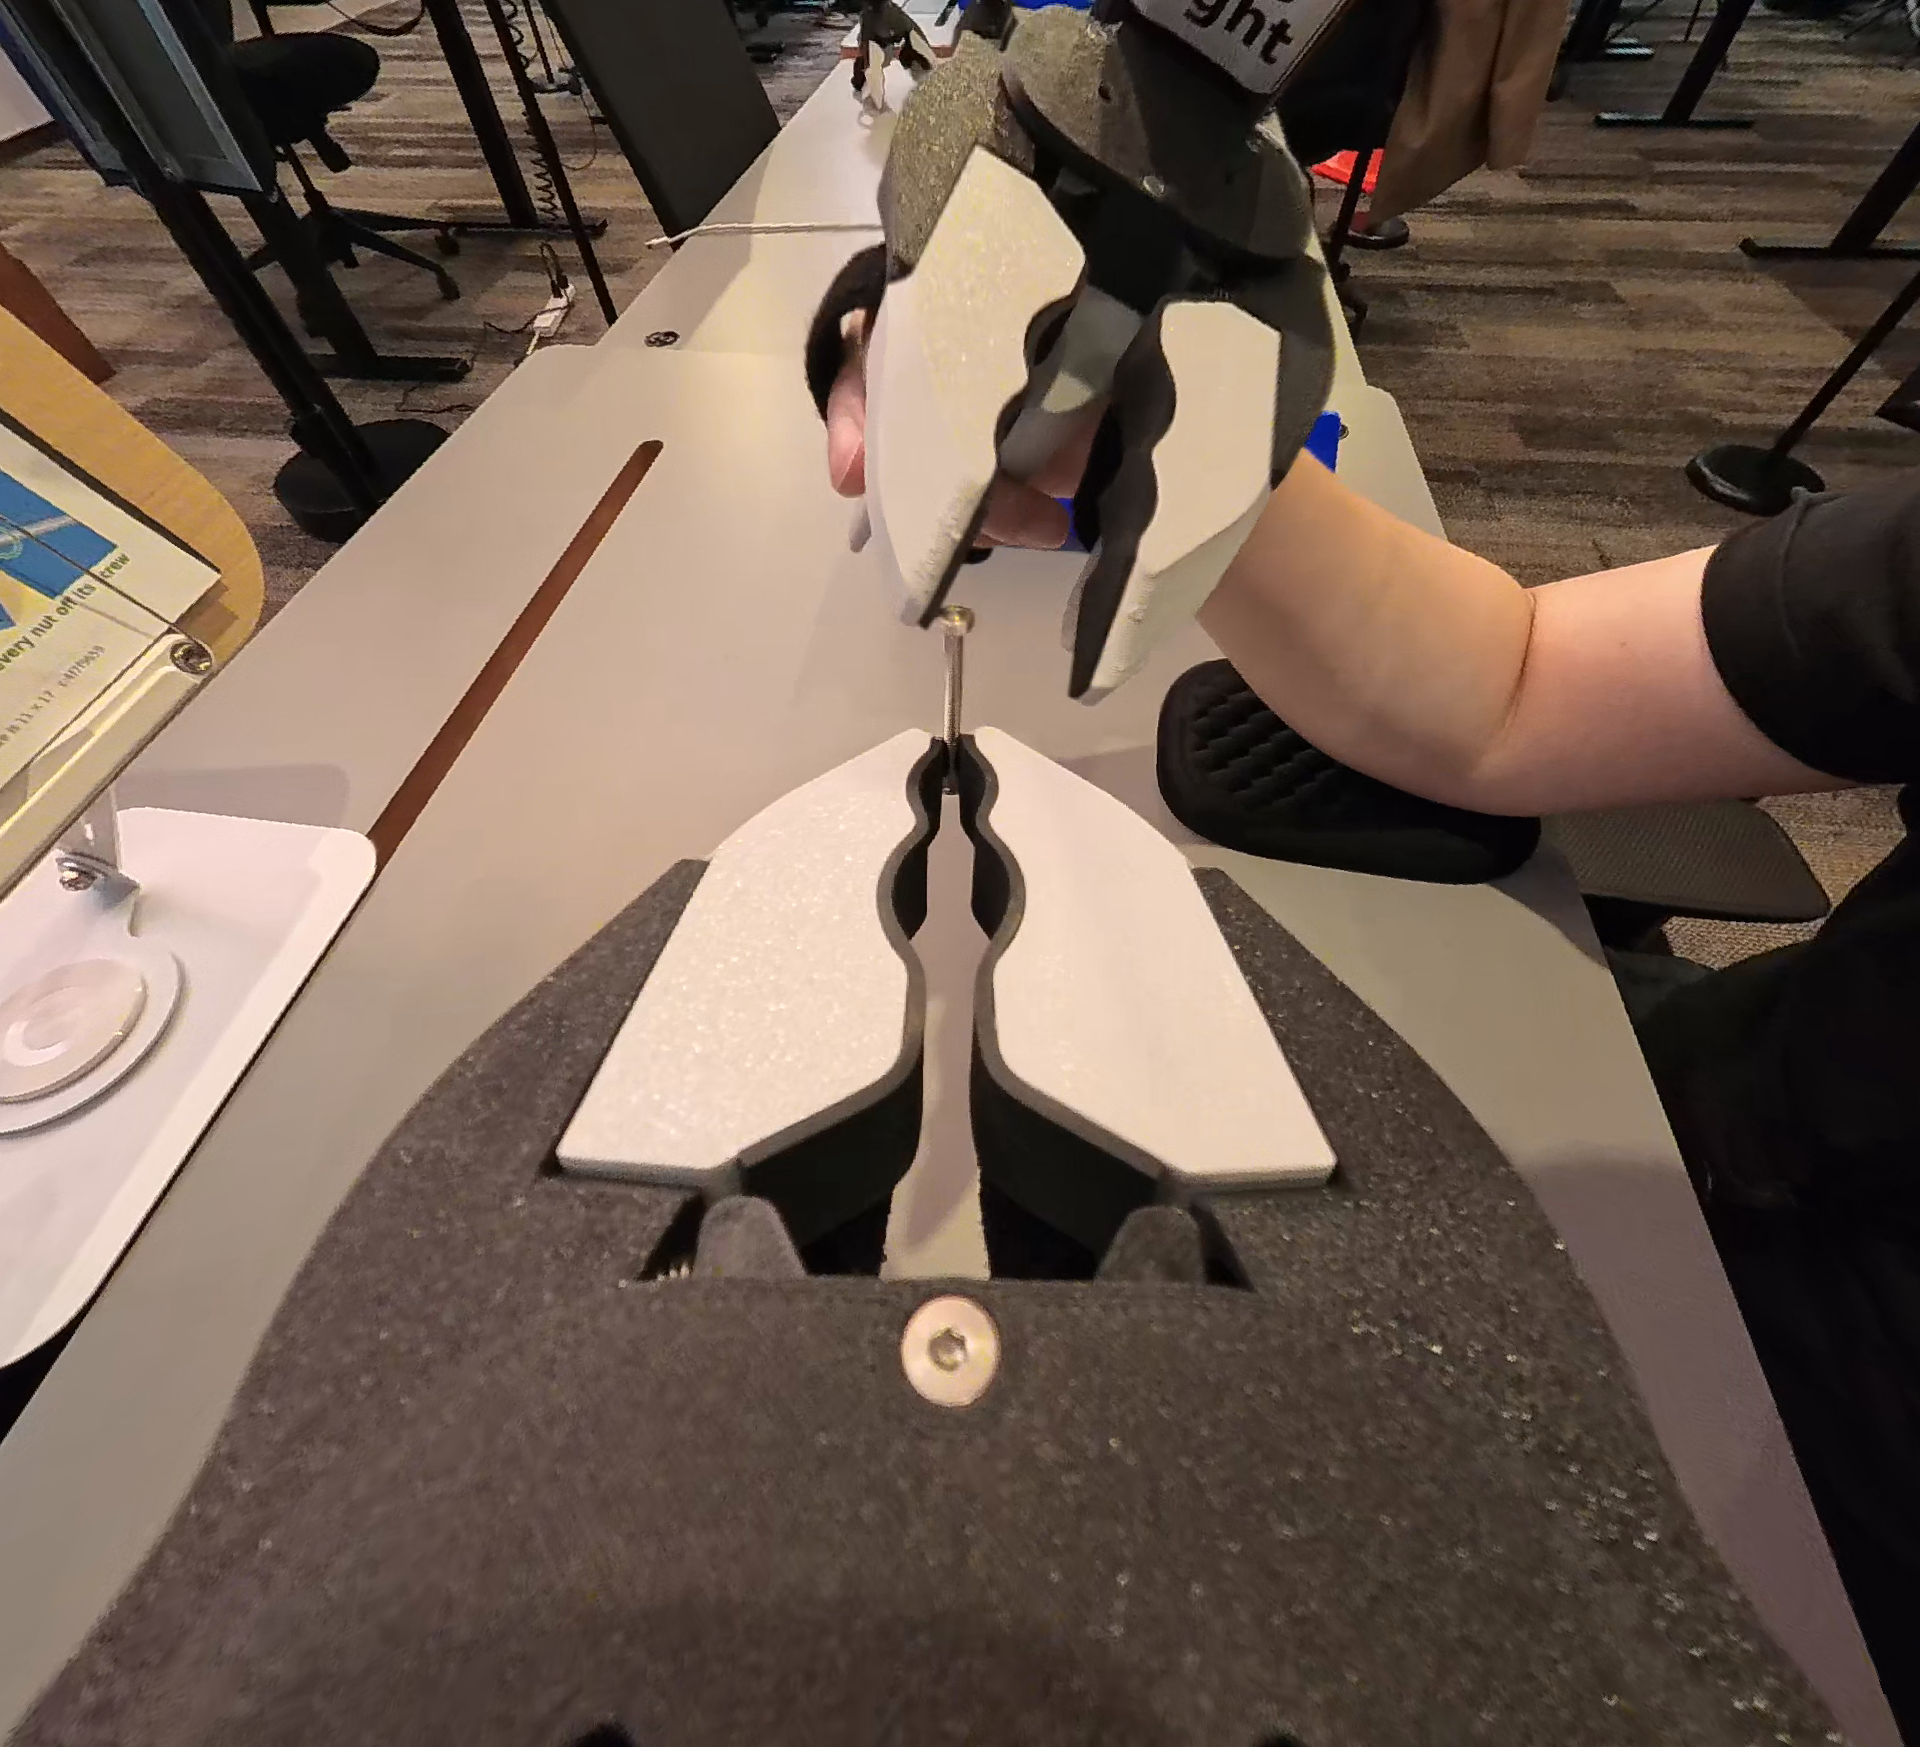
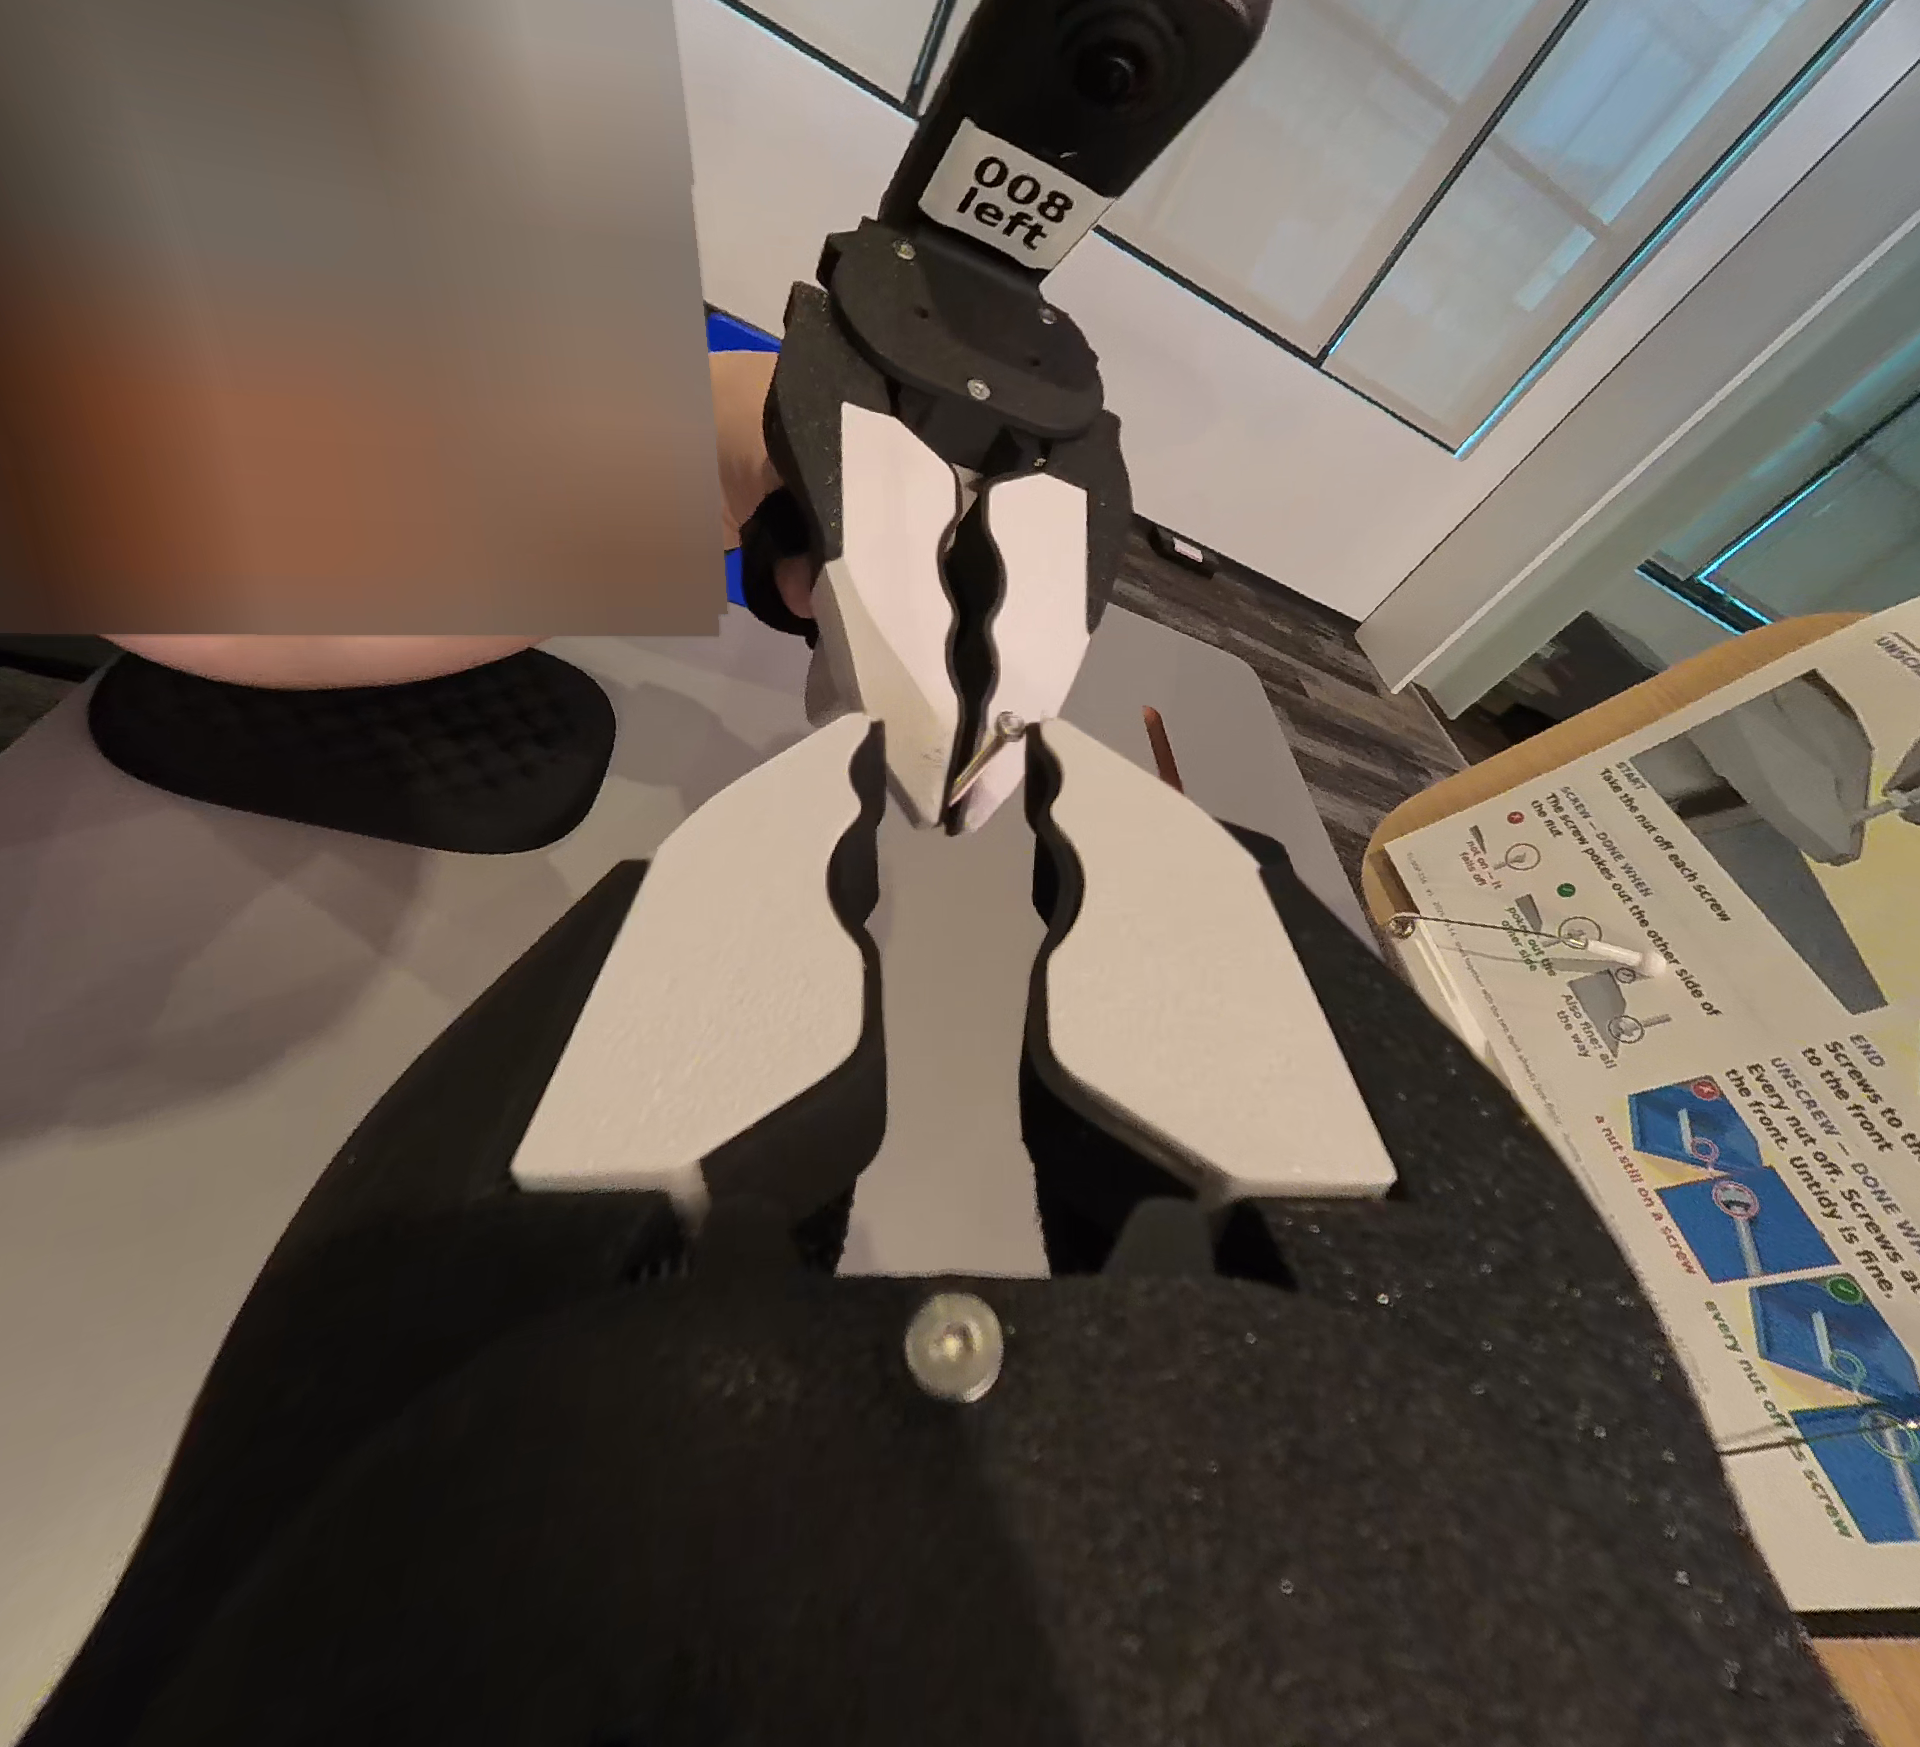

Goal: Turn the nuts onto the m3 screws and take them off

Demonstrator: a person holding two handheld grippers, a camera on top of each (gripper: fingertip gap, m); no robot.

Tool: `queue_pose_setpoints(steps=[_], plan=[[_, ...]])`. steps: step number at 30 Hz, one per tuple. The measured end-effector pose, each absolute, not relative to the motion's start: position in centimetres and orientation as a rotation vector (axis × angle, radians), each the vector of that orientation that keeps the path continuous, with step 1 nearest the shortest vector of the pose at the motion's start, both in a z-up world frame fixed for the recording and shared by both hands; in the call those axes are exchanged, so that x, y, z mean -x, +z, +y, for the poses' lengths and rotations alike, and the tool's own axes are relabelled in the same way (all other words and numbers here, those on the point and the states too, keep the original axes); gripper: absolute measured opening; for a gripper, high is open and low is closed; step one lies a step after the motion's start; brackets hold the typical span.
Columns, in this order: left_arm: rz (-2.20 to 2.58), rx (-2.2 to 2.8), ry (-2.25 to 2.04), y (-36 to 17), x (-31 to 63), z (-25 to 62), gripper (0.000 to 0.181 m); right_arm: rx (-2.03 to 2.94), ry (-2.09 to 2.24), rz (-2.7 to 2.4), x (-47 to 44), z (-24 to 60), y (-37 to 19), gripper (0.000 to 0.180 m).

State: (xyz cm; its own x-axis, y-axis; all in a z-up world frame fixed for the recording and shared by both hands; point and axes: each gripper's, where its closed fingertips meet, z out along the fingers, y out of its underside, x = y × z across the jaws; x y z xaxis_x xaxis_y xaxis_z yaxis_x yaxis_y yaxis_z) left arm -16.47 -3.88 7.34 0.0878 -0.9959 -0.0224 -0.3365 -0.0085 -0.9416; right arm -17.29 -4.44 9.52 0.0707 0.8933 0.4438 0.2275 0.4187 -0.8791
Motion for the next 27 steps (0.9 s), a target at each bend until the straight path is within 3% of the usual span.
queue_pose_setpoints(steps=[3,10,16,21,27], plan=[[1.371,1.494,-0.963,7.5,16.66,-3.69,0.002,1.074,0.687,-1.466,16.81,-4.65,9.33,0.017],[1.389,1.486,-0.958,7.47,16.41,-4.04,0.002,1.067,0.676,-1.427,17.23,-4.22,9.72,0.024],[1.365,1.493,-0.966,7.62,16.74,-3.7,0.002,1.068,0.693,-1.458,16.79,-4.73,9.53,0.016],[1.388,1.484,-0.961,7.53,16.4,-4.06,0.002,1.054,0.686,-1.408,17.16,-4.28,10.11,0.026],[1.379,1.491,-0.958,7.54,16.54,-3.87,0.002,1.069,0.692,-1.455,17.08,-4.68,9.49,0.021]])
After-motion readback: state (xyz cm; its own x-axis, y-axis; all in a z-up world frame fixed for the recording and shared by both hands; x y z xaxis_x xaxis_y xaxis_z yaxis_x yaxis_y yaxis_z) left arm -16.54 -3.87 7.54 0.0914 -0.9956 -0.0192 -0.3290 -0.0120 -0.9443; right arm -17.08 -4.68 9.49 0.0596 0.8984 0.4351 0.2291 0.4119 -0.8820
